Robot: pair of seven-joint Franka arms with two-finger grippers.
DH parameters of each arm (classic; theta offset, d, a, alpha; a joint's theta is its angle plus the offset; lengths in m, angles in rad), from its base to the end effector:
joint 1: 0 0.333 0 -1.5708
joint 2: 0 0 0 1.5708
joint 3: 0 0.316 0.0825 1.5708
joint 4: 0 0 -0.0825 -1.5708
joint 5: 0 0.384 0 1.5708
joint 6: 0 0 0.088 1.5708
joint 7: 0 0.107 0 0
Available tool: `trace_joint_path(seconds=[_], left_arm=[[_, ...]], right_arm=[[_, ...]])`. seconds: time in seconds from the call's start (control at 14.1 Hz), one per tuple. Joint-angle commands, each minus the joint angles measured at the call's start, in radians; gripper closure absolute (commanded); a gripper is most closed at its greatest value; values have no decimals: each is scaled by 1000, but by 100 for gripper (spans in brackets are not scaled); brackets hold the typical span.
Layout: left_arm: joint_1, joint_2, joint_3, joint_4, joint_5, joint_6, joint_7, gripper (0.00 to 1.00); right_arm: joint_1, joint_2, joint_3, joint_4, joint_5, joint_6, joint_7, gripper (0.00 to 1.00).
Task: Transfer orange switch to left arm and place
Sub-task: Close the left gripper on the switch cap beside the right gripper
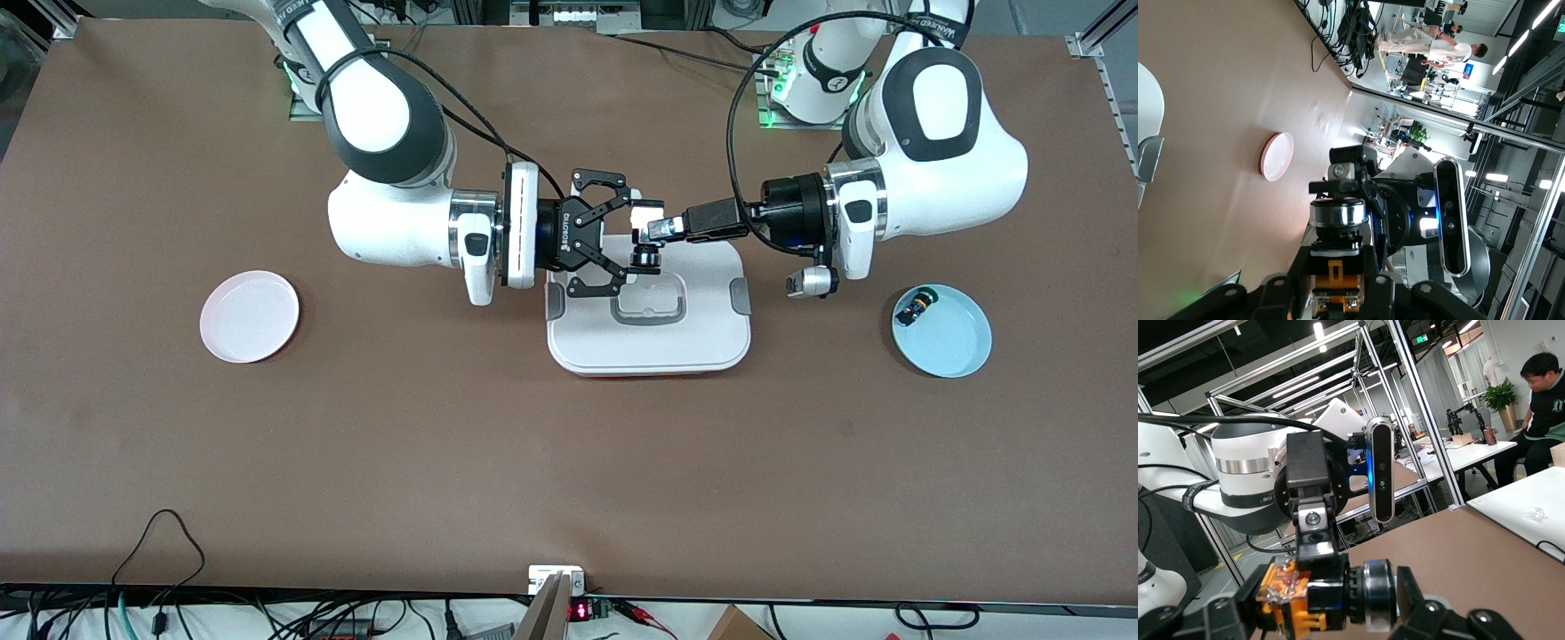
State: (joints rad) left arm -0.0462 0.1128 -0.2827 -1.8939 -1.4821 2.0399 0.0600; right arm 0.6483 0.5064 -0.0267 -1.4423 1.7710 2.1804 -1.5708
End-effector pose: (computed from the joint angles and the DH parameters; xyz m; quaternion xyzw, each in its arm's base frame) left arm 0.5640 -0.2446 0.4967 0.7710 0.1484 -0.0733 0.6150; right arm 0.5773 0.4637 0.4616 -0.6145 -0.3967 -0.3760 0.5689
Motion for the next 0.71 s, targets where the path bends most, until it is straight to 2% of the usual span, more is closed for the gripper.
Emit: trace_joint_path(seconds=[0.0,0.43,0.64], left_arm=[[-1,-7,-6,-10,-26,3,31,75],[3,-7,-4,-8,-23,-1,32,76],[8,1,-3,-2,-7,-1,78,81]], right_arm=[[-2,-11,-5,-12,13,2,31,0],[-13,-11,-15,-12,12,-7,31,0],[-67,-11,-16,-12,2,-115,32,0]])
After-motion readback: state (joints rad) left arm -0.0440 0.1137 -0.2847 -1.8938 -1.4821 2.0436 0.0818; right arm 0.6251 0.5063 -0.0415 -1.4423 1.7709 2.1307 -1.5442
